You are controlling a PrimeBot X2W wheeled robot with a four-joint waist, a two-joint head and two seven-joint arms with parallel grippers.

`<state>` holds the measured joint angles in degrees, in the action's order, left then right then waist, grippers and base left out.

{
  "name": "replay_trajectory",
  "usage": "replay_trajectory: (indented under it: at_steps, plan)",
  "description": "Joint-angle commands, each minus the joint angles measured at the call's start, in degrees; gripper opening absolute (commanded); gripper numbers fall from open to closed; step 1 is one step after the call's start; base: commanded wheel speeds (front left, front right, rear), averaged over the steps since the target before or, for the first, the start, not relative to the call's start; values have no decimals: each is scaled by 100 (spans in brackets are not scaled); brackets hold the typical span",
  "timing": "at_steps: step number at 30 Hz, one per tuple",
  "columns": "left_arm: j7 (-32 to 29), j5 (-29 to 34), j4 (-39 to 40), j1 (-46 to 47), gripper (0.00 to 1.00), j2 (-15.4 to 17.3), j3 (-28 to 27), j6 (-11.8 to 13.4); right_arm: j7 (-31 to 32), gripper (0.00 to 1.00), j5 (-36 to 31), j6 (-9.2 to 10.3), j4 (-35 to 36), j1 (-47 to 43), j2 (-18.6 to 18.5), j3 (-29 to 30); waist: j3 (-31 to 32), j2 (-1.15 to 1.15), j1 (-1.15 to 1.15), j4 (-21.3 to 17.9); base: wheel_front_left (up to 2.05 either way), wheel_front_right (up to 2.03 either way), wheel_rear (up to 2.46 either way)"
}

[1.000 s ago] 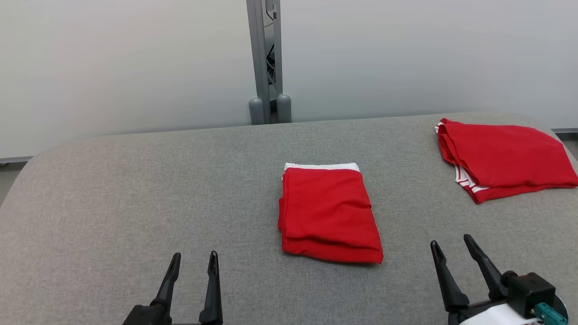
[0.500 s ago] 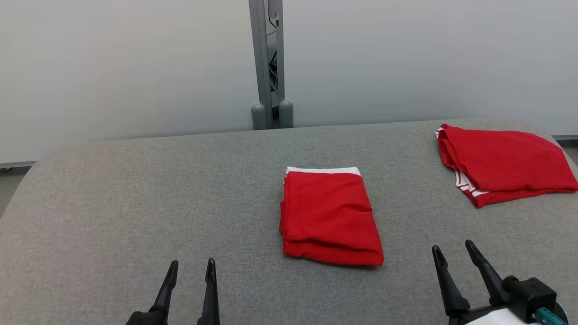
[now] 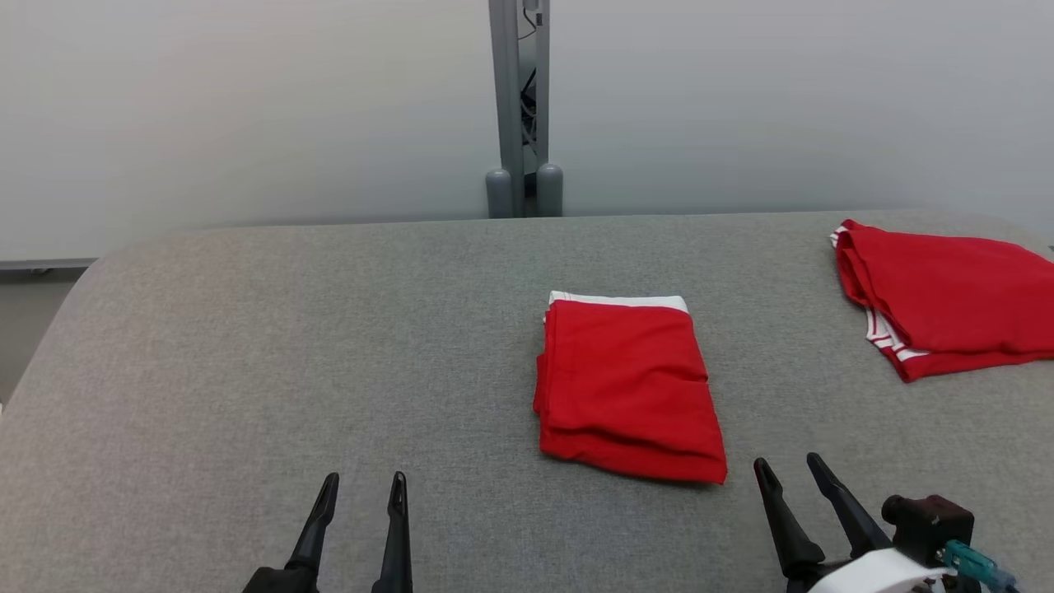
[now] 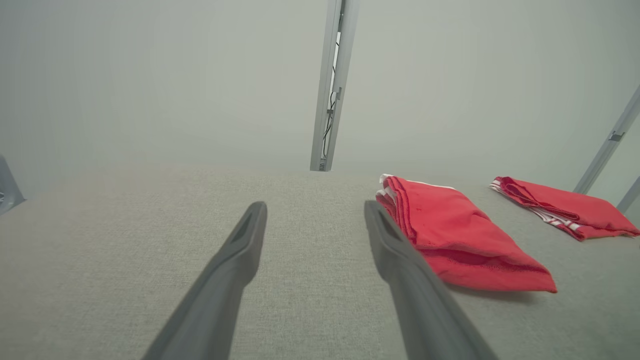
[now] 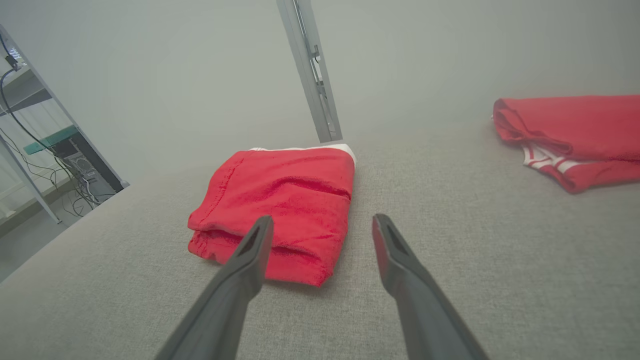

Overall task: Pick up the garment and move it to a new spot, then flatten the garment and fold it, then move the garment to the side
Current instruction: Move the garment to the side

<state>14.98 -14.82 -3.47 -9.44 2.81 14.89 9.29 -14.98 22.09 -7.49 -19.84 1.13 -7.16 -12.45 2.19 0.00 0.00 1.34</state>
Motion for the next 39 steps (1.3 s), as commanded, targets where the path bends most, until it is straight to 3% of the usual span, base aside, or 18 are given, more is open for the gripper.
replay_trajectory:
  at_steps: [1,6,11,21,33,34,36,37,39]
  plan:
    - [25,25,-7,76,100,22,25,-25,14,100,478,1,-301,250,-63,-203,-96,0,0,162,0,0,0]
    - [25,-24,42,216,100,22,124,-25,232,100,1673,0,-883,911,-191,-487,-334,0,0,466,0,0,0]
    - [25,-30,93,355,100,23,231,10,392,100,2367,0,-1494,1611,-403,-654,-658,0,0,748,0,0,0]
    - [26,-30,74,671,100,22,443,43,387,100,2870,0,-2553,2538,-713,-1063,-1025,0,0,1089,0,0,0]
    - [26,-52,18,873,100,22,599,81,457,100,3435,0,-3370,3035,-672,-1573,-1270,0,0,1254,0,0,0]
    - [26,-50,13,886,100,22,604,83,463,79,3468,-1,-3380,3037,-659,-1643,-1279,0,0,1263,0,0,0]
    - [25,-52,1,896,100,22,607,91,404,14,3494,-1,-3375,3041,-674,-1778,-1286,0,0,1270,0,0,0]
    - [26,-53,-4,892,100,22,604,96,345,0,3476,-1,-3388,3049,-706,-1832,-1280,0,0,1269,0,0,0]
    - [26,-50,-25,872,100,22,597,97,227,0,3457,0,-3402,3052,-738,-1928,-1255,0,0,1250,0,0,0]
